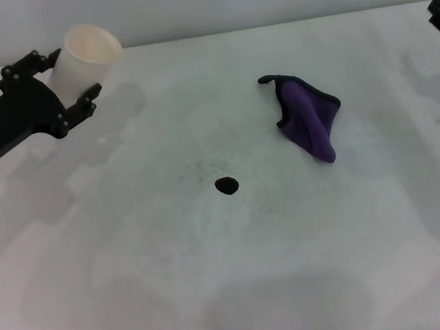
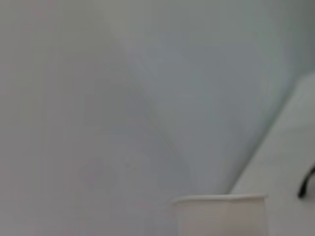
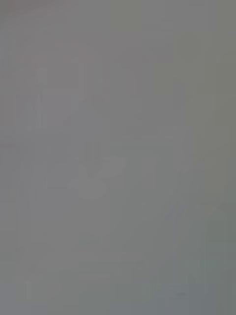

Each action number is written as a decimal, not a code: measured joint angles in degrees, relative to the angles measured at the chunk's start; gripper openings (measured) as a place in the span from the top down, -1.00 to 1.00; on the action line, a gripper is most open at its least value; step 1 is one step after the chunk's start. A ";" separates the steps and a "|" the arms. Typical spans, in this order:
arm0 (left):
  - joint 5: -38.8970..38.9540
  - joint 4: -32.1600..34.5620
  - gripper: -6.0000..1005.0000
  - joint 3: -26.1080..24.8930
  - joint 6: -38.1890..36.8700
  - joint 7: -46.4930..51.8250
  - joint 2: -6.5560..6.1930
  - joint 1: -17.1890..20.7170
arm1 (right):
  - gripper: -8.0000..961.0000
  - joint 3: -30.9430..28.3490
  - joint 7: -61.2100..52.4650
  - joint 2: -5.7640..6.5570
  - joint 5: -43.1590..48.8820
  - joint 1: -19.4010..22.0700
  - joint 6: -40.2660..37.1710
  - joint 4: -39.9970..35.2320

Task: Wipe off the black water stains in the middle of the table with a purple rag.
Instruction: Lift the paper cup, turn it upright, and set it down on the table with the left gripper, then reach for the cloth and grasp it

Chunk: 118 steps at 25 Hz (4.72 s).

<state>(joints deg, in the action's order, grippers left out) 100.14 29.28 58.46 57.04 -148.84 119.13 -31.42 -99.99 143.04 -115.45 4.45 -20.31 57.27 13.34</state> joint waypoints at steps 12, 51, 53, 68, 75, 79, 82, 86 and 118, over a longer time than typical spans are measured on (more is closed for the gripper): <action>27.60 -19.14 -0.35 0.07 5.79 -1.28 0.64 -1.26 | -0.79 -2.22 -0.24 0.11 0.01 -0.74 1.13 0.11; 29.91 -32.08 -0.41 0.01 6.25 -8.42 1.16 3.72 | -0.76 10.28 -6.29 -0.74 0.06 -1.66 -1.48 -1.07; 29.90 -32.39 -0.42 -0.09 6.23 -8.75 1.17 3.80 | -0.76 11.34 -6.29 -0.74 -0.07 -1.70 -1.69 -0.97; 30.31 -32.55 -0.51 -0.72 6.05 -8.88 1.32 5.11 | -0.75 11.58 -6.28 -0.74 -0.33 -1.76 -1.78 -0.86; 30.06 -33.06 -0.78 -0.57 6.62 -8.88 1.28 5.22 | -0.75 11.58 -6.28 -0.74 -0.33 -1.87 -1.66 -0.85; 30.03 -33.85 -0.77 -0.55 6.74 -8.82 1.26 5.65 | -0.74 11.64 -6.28 -0.74 -0.23 -1.90 -1.65 -0.86; 30.02 -34.06 -0.77 -0.59 7.91 -8.61 1.21 6.87 | -0.74 11.66 -6.28 -0.74 -0.17 -1.92 -1.64 -0.85; 29.95 -34.11 -0.77 -0.38 12.92 -8.77 1.24 9.44 | -0.74 11.66 -6.28 -0.74 -0.27 -1.93 -1.64 -0.85; 35.94 -34.49 -0.77 -11.19 21.70 -8.79 0.37 18.43 | -0.72 21.76 -34.96 2.83 45.66 -15.03 -17.00 18.49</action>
<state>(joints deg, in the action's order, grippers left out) 136.08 -5.22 47.27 78.74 -157.63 119.50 -13.00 -78.23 108.07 -112.62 50.12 -35.34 40.27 31.83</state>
